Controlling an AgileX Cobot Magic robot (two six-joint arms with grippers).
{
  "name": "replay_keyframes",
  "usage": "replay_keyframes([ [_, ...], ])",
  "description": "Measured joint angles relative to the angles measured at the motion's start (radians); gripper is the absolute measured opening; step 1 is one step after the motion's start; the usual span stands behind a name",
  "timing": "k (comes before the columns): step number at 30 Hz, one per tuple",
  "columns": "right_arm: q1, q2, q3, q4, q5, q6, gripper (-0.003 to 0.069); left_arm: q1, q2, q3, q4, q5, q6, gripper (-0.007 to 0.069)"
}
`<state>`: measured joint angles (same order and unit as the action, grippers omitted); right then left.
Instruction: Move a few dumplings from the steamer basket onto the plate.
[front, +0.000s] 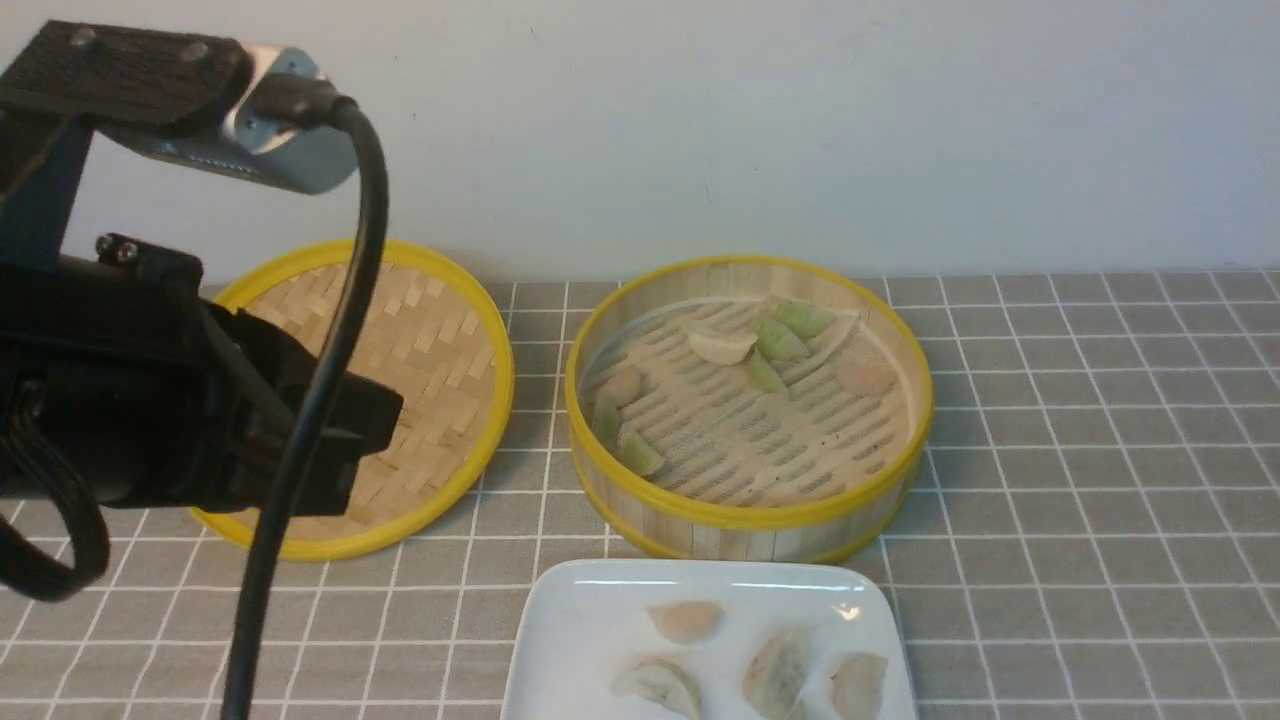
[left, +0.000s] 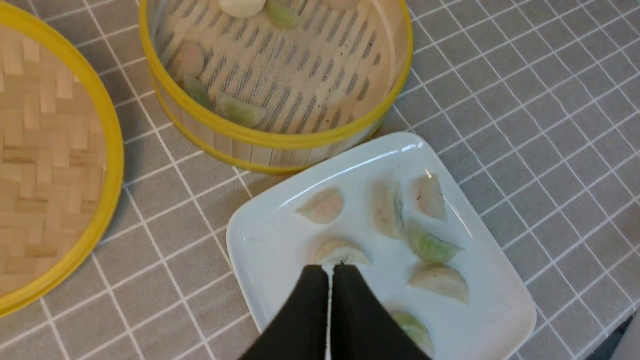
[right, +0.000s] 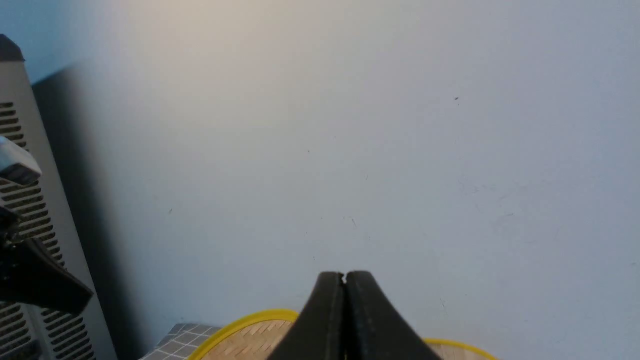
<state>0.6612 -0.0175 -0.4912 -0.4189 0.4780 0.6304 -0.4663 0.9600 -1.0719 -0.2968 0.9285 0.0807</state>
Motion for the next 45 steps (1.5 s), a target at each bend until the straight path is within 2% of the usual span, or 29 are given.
replay_keyframes([
  [5, 0.0, -0.001, 0.0, -0.005, -0.004, 0.005, -0.0015, 0.0, -0.141, 0.11, -0.002, -0.112, -0.007, -0.0005],
  [12, 0.0, -0.001, 0.0, -0.007, -0.004, 0.005, -0.0015, 0.0, -0.475, 0.37, -0.004, -0.385, -0.011, -0.0005],
  [17, 0.0, -0.001, 0.0, -0.007, -0.004, 0.008, -0.0015, 0.0, -0.622, 0.462, -0.007, -0.413, -0.012, -0.0005],
  [27, 0.0, -0.001, 0.0, -0.007, -0.004, 0.008, -0.0015, 0.0, -0.671, 0.502, 0.001, -0.412, 0.009, -0.0005],
  [32, 0.0, -0.001, 0.0, -0.007, -0.004, 0.008, -0.0015, 0.0, -0.672, 0.526, 0.078, -0.433, 0.052, -0.0005],
  [34, 0.0, -0.001, 0.0, -0.007, -0.004, 0.008, -0.0015, 0.006, -0.687, 0.574, 0.157, -0.477, 0.05, -0.0005],
  [38, 0.0, -0.001, 0.0, -0.007, -0.004, 0.008, -0.0015, 0.099, -0.771, 0.738, 0.297, -0.554, -0.009, -0.0005],
  [39, 0.0, -0.001, 0.0, -0.007, -0.004, 0.008, -0.0015, 0.106, -0.777, 0.748, 0.297, -0.557, -0.011, -0.0005],
  [45, 0.0, -0.001, 0.0, -0.007, -0.004, 0.009, -0.0015, 0.326, -0.956, 1.032, 0.318, -0.573, -0.027, -0.0005],
])
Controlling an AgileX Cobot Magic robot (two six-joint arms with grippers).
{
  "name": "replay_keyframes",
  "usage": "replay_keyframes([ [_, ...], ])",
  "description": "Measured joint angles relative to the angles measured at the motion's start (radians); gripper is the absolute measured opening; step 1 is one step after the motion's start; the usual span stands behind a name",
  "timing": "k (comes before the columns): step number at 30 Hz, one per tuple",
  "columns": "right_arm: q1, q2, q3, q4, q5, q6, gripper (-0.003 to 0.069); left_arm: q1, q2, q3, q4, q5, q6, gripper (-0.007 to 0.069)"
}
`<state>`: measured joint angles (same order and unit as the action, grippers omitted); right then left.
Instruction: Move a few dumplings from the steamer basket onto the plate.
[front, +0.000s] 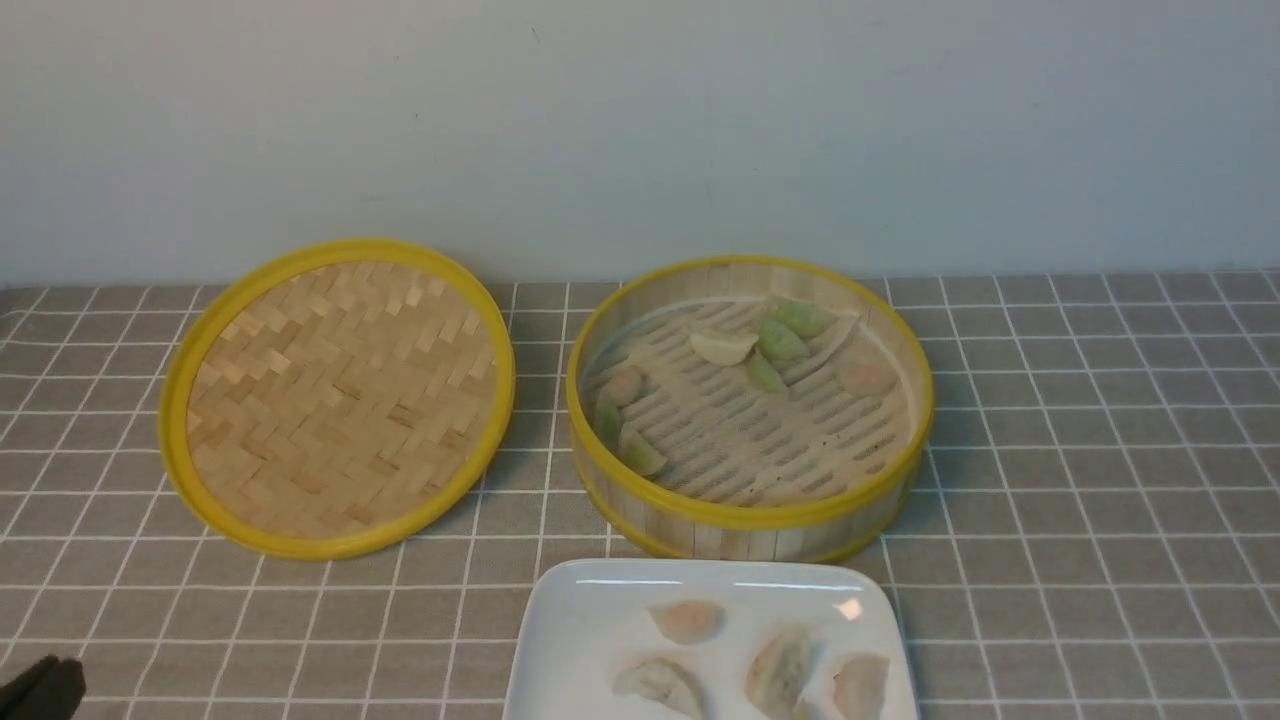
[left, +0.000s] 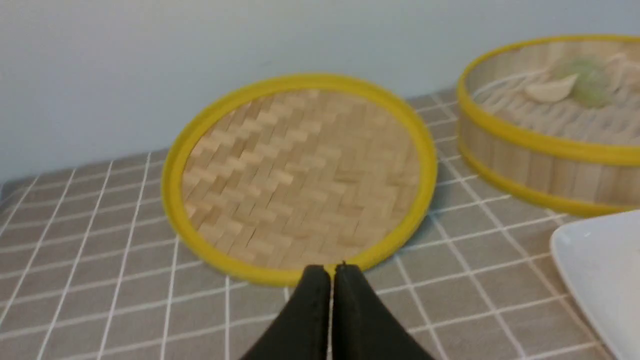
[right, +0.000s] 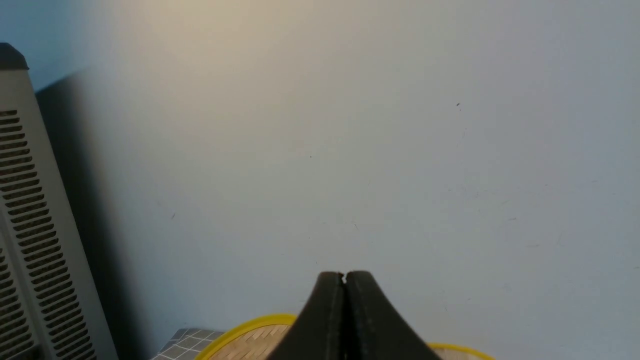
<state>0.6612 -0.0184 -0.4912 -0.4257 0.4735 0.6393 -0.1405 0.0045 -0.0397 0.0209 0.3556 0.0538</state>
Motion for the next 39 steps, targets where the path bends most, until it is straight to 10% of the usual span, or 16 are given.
replay_keyframes([
  [31, 0.0, 0.0, 0.0, 0.006, -0.003, -0.005, -0.0015, 0.056, -0.016, 0.066, -0.007, 0.026, -0.01, -0.0005],
  [35, 0.0, 0.0, 0.002, 0.097, -0.015, -0.095, -0.0015, 0.056, -0.016, 0.066, -0.007, 0.026, -0.01, -0.0005],
  [39, 0.0, 0.0, 0.029, 0.365, -0.042, -0.433, -0.0015, 0.056, -0.016, 0.066, -0.007, 0.026, -0.01, -0.0005],
])
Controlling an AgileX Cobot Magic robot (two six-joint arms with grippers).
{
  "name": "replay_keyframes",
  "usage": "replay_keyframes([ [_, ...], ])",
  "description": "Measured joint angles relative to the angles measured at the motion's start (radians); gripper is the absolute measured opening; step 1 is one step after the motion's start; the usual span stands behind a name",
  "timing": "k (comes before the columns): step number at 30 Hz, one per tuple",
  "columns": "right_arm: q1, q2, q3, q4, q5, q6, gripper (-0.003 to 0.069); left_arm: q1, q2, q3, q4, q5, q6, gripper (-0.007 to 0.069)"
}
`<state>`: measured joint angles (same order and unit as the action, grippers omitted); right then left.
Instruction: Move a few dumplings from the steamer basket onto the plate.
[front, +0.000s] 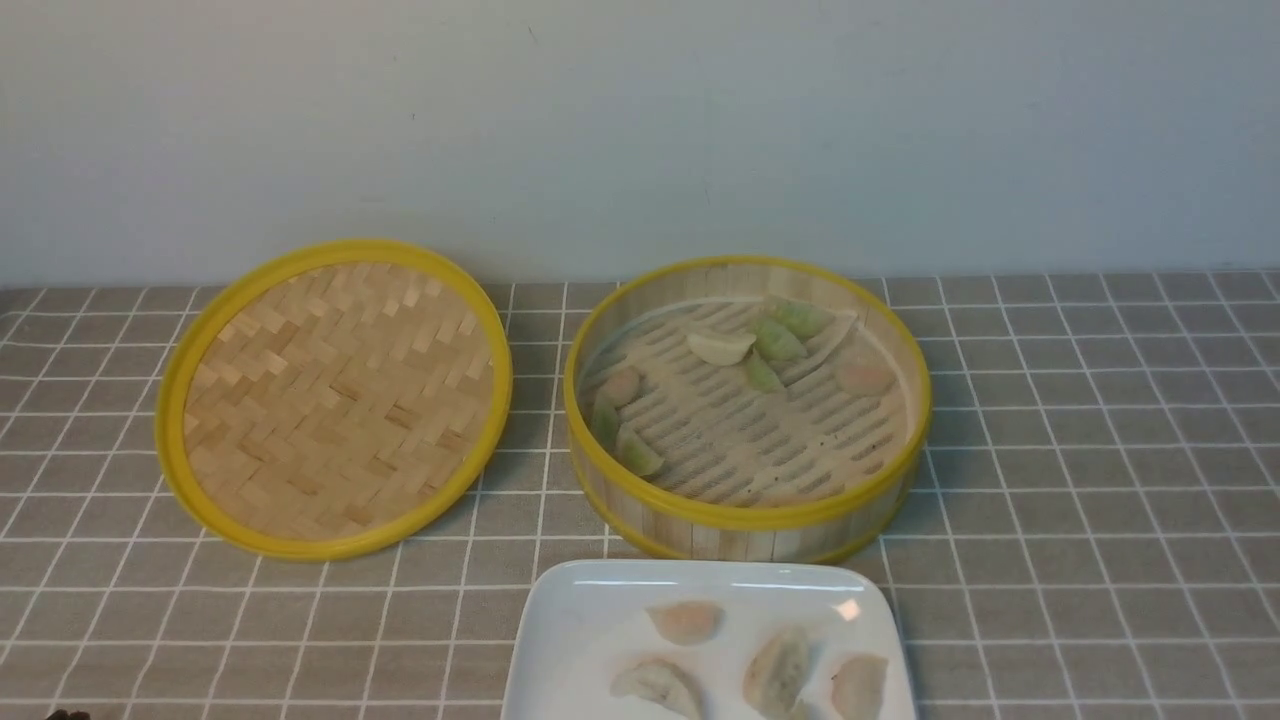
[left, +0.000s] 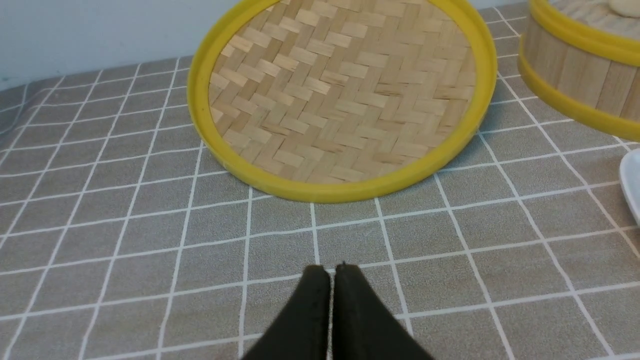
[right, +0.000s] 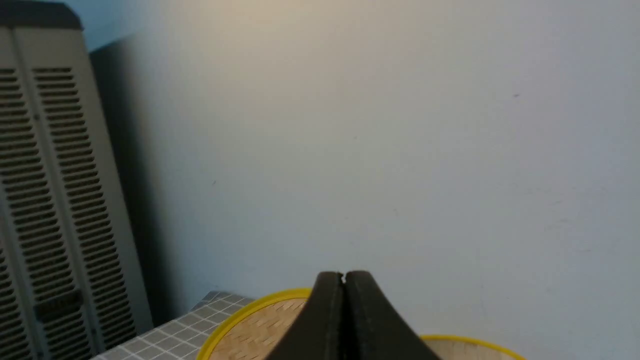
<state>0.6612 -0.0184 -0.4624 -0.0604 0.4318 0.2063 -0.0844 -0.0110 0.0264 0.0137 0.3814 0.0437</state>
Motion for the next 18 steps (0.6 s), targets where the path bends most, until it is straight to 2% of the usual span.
replay_keyframes([
  [1, 0.0, 0.0, 0.0, 0.01, -0.001, -0.013, -0.0015, 0.0, 0.0, 0.0, 0.0, 0.0, 0.0, -0.0005],
  [3, 0.0, 0.0, 0.001, 0.101, -0.006, -0.128, -0.0015, 0.0, 0.0, 0.0, 0.0, 0.0, 0.0, -0.0005],
  [5, 0.0, 0.0, 0.001, 0.144, -0.013, -0.188, -0.0015, 0.0, 0.0, 0.0, 0.0, 0.0, 0.0, -0.0005],
  [9, -0.03, 0.0, 0.008, 0.129, 0.003, -0.228, -0.0015, 0.0, 0.0, 0.0, 0.0, 0.0, 0.0, -0.0005],
  [11, -0.131, 0.0, 0.036, 0.102, 0.018, -0.237, -0.0015, 0.0, 0.0, 0.0, 0.0, 0.0, 0.0, -0.0005],
  [12, -0.143, 0.0, 0.036, 0.102, 0.02, -0.237, -0.0015, 0.0, 0.0, 0.0, 0.0, 0.0, 0.0, -0.0005],
  [13, -0.266, 0.0, 0.077, 0.087, 0.032, -0.239, -0.0015, 0.0, 0.0, 0.0, 0.0, 0.0, 0.0, -0.0005],
  [18, -0.544, 0.0, 0.252, 0.049, 0.034, -0.242, -0.0015, 0.0, 0.0, 0.0, 0.0, 0.0, 0.0, -0.0005],
])
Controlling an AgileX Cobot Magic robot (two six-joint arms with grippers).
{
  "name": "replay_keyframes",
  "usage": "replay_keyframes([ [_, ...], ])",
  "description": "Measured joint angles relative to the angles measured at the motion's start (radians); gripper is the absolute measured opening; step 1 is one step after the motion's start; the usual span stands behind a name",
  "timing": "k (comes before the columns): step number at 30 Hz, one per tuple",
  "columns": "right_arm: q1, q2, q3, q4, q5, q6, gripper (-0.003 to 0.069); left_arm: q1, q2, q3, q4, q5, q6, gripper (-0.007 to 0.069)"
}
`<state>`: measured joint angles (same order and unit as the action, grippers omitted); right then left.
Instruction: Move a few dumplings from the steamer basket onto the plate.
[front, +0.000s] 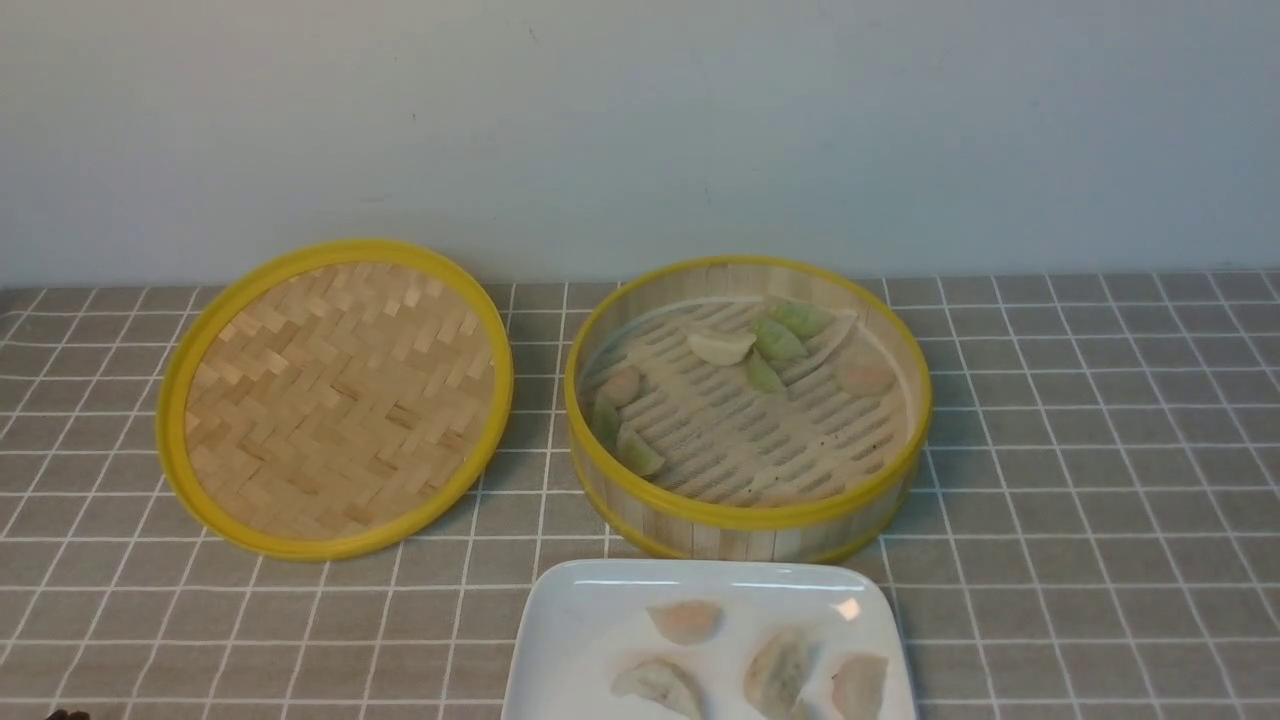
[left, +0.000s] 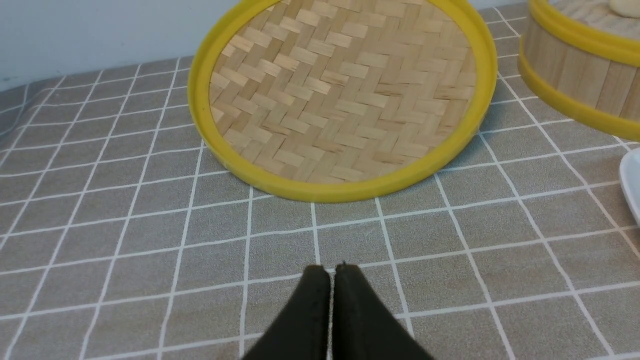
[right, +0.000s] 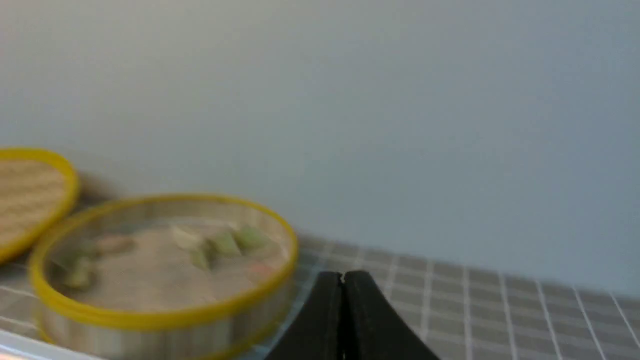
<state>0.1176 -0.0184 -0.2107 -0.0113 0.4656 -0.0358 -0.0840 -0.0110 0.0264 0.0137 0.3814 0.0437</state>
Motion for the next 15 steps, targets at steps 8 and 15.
replay_keyframes([
  [8, -0.146, 0.001, 0.227, -0.001, -0.06, 0.0, -0.0015, 0.001, 0.0, 0.0, 0.0, 0.0, 0.0, -0.0005],
  [15, -0.146, 0.001, 0.227, 0.002, -0.063, 0.0, -0.0015, 0.002, 0.0, 0.0, 0.0, 0.0, 0.0, -0.0005],
])
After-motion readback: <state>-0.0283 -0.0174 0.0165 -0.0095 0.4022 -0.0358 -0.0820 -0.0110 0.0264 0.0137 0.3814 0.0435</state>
